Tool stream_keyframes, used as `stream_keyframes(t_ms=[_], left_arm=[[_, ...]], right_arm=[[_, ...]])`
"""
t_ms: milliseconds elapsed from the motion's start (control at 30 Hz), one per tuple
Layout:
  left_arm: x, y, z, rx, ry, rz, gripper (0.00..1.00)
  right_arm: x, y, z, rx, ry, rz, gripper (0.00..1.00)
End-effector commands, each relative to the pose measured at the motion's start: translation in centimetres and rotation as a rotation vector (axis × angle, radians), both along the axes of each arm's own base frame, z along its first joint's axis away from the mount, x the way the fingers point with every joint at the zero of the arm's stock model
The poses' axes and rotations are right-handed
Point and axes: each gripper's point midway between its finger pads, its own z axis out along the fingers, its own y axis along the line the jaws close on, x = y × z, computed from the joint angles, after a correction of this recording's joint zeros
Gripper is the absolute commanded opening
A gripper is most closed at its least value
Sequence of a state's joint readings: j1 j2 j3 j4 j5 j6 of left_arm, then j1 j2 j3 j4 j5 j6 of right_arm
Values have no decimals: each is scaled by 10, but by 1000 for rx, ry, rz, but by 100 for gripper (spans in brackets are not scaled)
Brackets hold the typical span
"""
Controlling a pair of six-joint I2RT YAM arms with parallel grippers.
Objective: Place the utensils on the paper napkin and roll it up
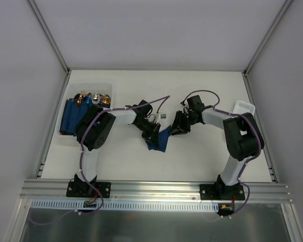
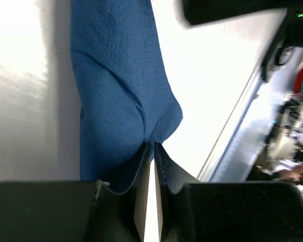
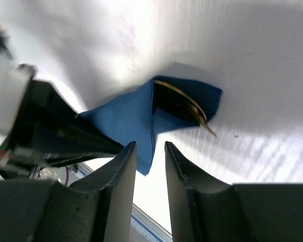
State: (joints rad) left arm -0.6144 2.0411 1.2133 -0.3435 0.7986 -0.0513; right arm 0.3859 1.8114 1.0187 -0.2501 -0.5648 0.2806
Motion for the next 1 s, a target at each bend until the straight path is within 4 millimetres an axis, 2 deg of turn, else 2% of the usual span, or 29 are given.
stream_keyframes(t_ms=[0, 100, 200, 333, 567, 767, 833, 933, 967], left_arm=[[-12, 38, -48, 155, 120, 73, 10], [-8, 39, -48, 134, 136, 104, 10], [-7, 36, -48, 112, 165, 130, 9], [-7, 34, -52, 92, 223, 184, 8], [-6, 37, -63, 62, 287, 249, 6], [-1, 35, -61, 33, 282, 255, 6], [2, 34, -54, 4, 278, 253, 9], [9, 31, -31, -61, 233, 244, 13], [14, 29, -15, -93, 192, 237, 16]], right_arm=[[10, -6, 38, 11, -123, 6, 33], [11, 1, 58, 72, -154, -12, 32], [12, 10, 66, 146, -148, -51, 31], [10, 25, 63, 200, -117, -85, 29], [3, 48, 35, 166, -73, -97, 27], [-10, 57, -3, 118, -4, -84, 25], [-15, 54, -19, 84, 31, -85, 23], [-22, 46, -34, 36, 58, -76, 21], [-25, 44, -39, 21, 67, -71, 20]])
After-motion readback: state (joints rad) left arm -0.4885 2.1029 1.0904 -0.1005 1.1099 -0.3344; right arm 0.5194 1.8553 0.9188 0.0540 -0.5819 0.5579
